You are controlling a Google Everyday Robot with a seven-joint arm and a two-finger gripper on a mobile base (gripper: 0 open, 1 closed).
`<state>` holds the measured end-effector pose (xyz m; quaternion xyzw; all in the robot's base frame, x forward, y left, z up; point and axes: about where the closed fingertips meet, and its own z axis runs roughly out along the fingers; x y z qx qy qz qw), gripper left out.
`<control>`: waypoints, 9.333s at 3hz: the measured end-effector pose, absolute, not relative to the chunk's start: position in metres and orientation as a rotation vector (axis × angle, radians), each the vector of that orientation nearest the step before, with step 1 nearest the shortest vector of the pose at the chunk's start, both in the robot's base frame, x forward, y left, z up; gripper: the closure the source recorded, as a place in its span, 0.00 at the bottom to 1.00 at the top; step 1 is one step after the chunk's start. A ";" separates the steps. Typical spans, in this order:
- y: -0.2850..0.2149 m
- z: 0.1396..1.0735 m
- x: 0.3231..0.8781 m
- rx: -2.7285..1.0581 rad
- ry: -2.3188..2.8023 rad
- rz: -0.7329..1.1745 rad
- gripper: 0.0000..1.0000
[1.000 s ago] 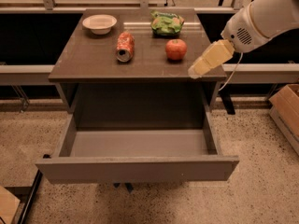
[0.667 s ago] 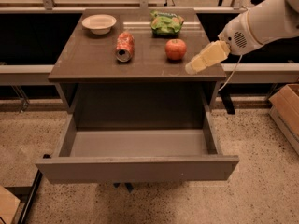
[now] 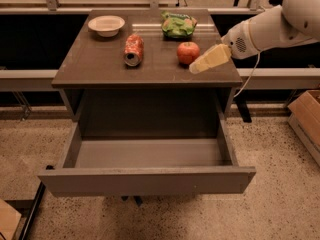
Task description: Place apple into top drawer
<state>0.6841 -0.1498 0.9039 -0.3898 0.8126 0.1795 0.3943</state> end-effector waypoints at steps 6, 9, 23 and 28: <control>-0.102 0.838 0.805 -0.939 1.976 0.626 0.01; -0.094 0.863 0.789 -1.013 1.940 0.599 0.79; -0.005 0.684 0.584 -1.215 1.856 0.914 1.00; 0.017 0.647 0.577 -1.240 1.880 0.970 0.00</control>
Offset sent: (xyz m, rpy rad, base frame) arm 0.0889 0.0141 -0.0345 0.0739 -0.0620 0.0139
